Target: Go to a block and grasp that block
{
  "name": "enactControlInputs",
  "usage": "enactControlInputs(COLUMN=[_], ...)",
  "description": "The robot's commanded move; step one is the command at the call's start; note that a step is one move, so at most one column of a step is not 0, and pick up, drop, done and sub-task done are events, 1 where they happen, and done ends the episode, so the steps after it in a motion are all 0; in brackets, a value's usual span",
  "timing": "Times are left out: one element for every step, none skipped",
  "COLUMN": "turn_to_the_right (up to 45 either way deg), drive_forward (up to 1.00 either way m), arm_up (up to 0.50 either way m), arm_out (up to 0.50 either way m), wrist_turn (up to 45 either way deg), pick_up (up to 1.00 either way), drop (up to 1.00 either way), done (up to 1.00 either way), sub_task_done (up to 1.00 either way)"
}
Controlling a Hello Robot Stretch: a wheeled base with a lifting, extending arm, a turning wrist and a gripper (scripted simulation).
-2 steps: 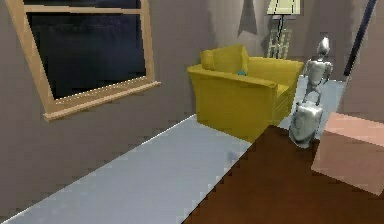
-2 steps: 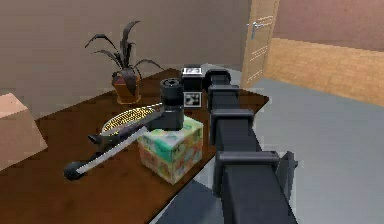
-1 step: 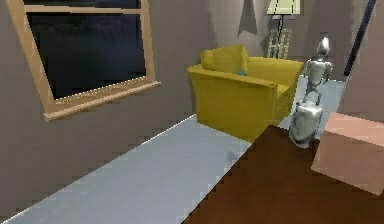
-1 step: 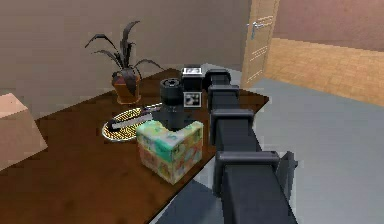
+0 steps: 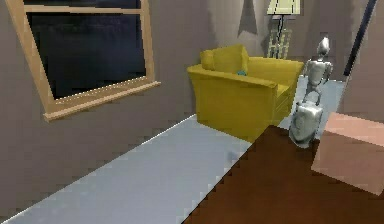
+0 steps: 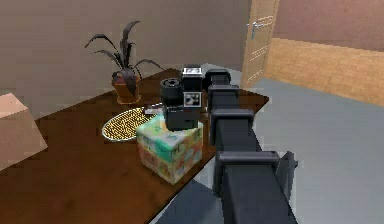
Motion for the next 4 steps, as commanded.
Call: enactControlInputs(turn_to_the_right=[0.0, 0.0, 0.0, 0.0], drive_forward=[0.0, 0.0, 0.0, 0.0], arm_up=[-0.3, 0.0, 0.1, 0.0], arm_out=[0.0, 0.0, 0.0, 0.0], wrist_turn=[0.0, 0.0, 0.0, 0.0], pick_up=[0.0, 1.0, 0.0, 0.0], drop=[0.0, 0.0, 0.0, 0.0], done=[0.0, 0.0, 0.0, 1.0], sub_task_done=[0.0, 0.0, 0.0, 0.0])
